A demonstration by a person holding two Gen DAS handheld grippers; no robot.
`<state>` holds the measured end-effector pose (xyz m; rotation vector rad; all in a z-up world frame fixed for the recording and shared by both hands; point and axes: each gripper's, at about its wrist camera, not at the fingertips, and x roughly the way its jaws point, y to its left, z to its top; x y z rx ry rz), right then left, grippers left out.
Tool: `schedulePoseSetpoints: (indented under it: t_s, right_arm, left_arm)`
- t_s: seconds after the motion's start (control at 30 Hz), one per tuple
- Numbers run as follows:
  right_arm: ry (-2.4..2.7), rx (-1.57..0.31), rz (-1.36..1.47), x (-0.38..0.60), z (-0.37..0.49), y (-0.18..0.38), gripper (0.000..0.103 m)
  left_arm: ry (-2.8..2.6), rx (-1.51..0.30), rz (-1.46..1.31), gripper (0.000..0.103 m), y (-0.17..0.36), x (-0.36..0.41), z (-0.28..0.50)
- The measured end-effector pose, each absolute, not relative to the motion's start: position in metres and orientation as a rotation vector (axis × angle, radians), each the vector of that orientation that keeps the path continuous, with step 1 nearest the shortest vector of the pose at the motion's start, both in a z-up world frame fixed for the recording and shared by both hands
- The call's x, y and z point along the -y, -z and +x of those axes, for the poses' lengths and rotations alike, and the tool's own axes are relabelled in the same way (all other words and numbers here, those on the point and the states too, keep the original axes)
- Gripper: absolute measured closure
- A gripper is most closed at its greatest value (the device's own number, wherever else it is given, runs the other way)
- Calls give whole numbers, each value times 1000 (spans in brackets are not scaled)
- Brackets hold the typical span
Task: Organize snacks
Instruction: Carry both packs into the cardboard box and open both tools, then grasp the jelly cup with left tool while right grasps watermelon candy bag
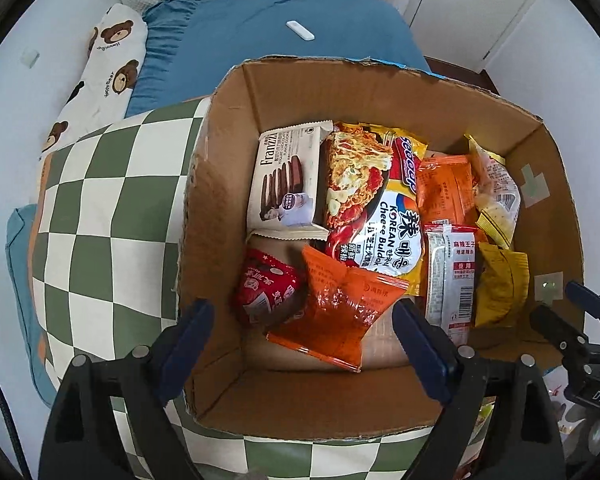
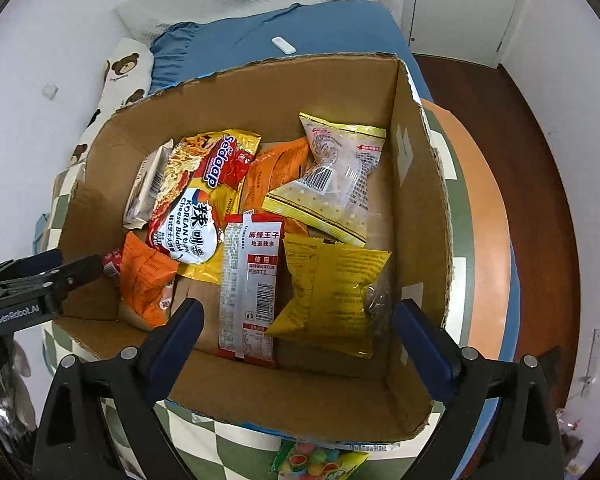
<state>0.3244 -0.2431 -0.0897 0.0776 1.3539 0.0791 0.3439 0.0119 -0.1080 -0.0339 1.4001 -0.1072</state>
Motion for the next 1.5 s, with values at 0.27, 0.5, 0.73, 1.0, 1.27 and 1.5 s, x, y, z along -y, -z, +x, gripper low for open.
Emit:
schedulePoseSetpoints:
  t_s: [0.27, 0.5, 0.73, 1.0, 1.27, 1.5]
  right_arm:
    - [-76, -1340, 76, 234, 315, 91, 5]
    - [-65, -1267, 59, 231, 299, 70, 5]
    - [-54, -1169, 14, 223, 270, 41, 5]
    - [-68, -1081, 33, 223, 232, 8, 5]
    - [-75, -1027, 79, 228, 201, -14, 5]
    - [-57, -1097, 175, 252, 181, 20, 9]
  left_arm:
    - [91, -1344, -33, 12, 98, -13, 331]
    - [94, -1277, -43, 12, 82, -13, 311]
    - [86, -1171, -16, 12, 56, -12, 282]
    - [87, -1070, -10, 12, 23, -16, 242]
    - [107, -1017, -30, 12, 0, -16, 210]
    - [97, -1099, 1, 12, 38, -14, 193]
